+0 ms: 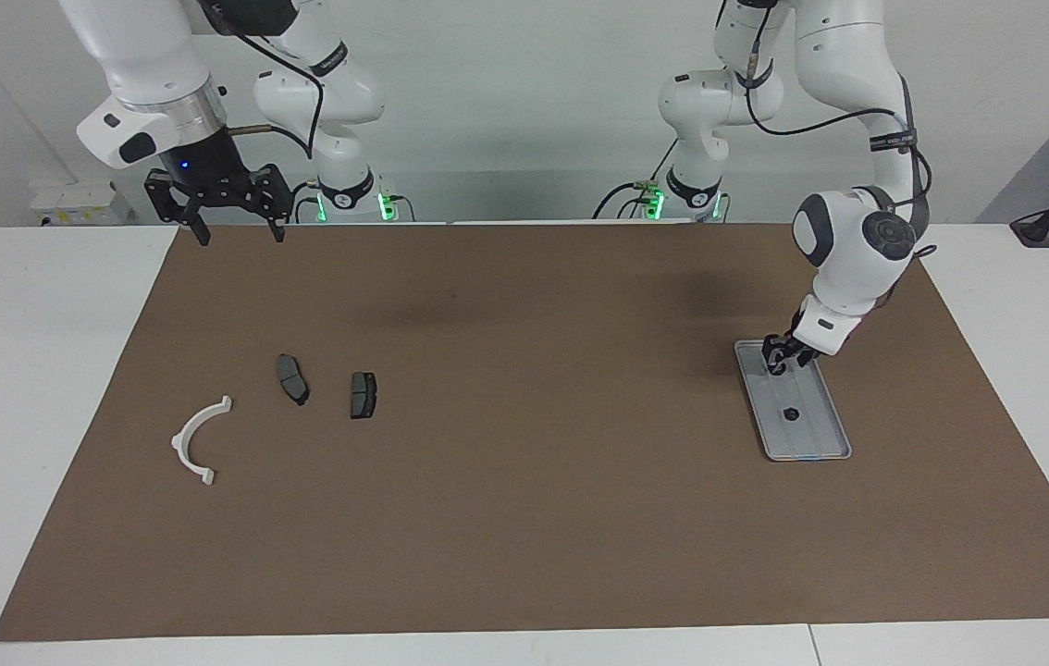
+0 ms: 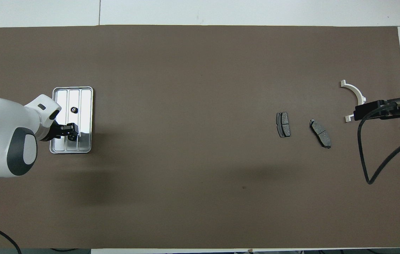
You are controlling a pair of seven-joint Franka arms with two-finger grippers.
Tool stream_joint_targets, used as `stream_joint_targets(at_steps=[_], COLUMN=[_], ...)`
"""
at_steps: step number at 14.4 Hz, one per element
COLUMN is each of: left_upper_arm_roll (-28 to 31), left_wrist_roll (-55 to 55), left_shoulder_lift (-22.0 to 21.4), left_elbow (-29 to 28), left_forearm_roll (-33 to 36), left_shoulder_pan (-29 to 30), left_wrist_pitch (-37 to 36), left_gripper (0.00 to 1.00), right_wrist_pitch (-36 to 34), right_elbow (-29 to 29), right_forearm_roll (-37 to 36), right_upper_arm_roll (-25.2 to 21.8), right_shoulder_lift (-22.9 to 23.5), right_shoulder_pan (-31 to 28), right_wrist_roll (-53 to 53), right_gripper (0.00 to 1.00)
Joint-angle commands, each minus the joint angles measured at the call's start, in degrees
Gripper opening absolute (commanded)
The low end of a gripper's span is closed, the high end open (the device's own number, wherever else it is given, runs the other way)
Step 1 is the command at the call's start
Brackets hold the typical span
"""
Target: Place bearing gear from tray to pile
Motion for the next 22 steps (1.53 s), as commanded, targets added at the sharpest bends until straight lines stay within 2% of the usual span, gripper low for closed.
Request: stream_joint_targets(at_steps=[1, 5, 6, 7, 10, 11, 12, 14, 16, 20, 22], left_upper_arm_roll=[-0.10, -0.10, -0.10, -0.10, -0.19, -0.19, -0.27, -0.36, -0.28, -0.19, -0.10], left_wrist_roll=[-1.32, -2.64, -2.64, -2.64, -3.60, -4.22, -4.66, -8.07, -16.66, -35.21, -41.46], left_shoulder_lift=[-0.21, 0.66, 0.75, 0.75, 0.75, 0.75, 0.93, 1.89, 3.29, 5.67, 9.78], left_elbow=[-2.11, -2.29, -2.29, -2.29, -2.29, -2.29, -1.33, 4.45, 10.60, 16.23, 22.12], left_forearm_roll=[-0.06, -0.06, -0.06, -0.06, -0.15, -0.15, -0.58, -4.26, -5.42, -5.33, -5.42], left_shoulder_pan=[-0.14, -0.23, -0.31, -0.23, -0.40, -0.32, -0.40, -3.28, -7.06, -18.66, -23.49], left_wrist_pitch=[2.68, 3.73, 3.65, 3.65, 3.04, 2.77, 1.90, -3.09, -7.50, -6.90, -7.95], left_gripper=[0.64, 0.63, 0.58, 0.50, 0.08, 0.00, 0.00, 0.00, 0.00, 0.00, 0.00], right_wrist_pitch=[0.28, 0.28, 0.28, 0.45, 0.45, 0.45, 0.54, 0.63, 0.45, 0.19, 0.10], right_elbow=[-1.91, -1.91, -1.91, -1.91, -1.91, -1.82, -1.91, -1.91, -2.26, -2.35, -2.26], right_forearm_roll=[1.18, 1.18, 1.18, 1.27, 1.18, 1.18, 1.27, 1.27, 1.27, 1.27, 1.18], right_upper_arm_roll=[0.12, 0.12, 0.03, 0.12, 0.03, 0.03, 0.03, 0.03, 0.12, 0.12, 0.03], right_shoulder_lift=[-1.73, -1.73, -1.73, -1.73, -1.64, -1.64, -1.73, -1.64, -1.73, -1.73, -1.73], right_shoulder_pan=[0.84, 0.84, 0.84, 0.84, 0.76, 0.84, 0.84, 0.93, 0.84, 0.93, 0.84], right_wrist_roll=[-0.22, 0.04, -0.22, -0.31, -0.66, -0.49, -0.40, -0.48, -0.48, -0.48, -0.66], right_gripper=[1.00, 1.00, 1.00, 1.00, 1.00, 1.00, 1.00, 1.00, 1.00, 1.00, 1.00])
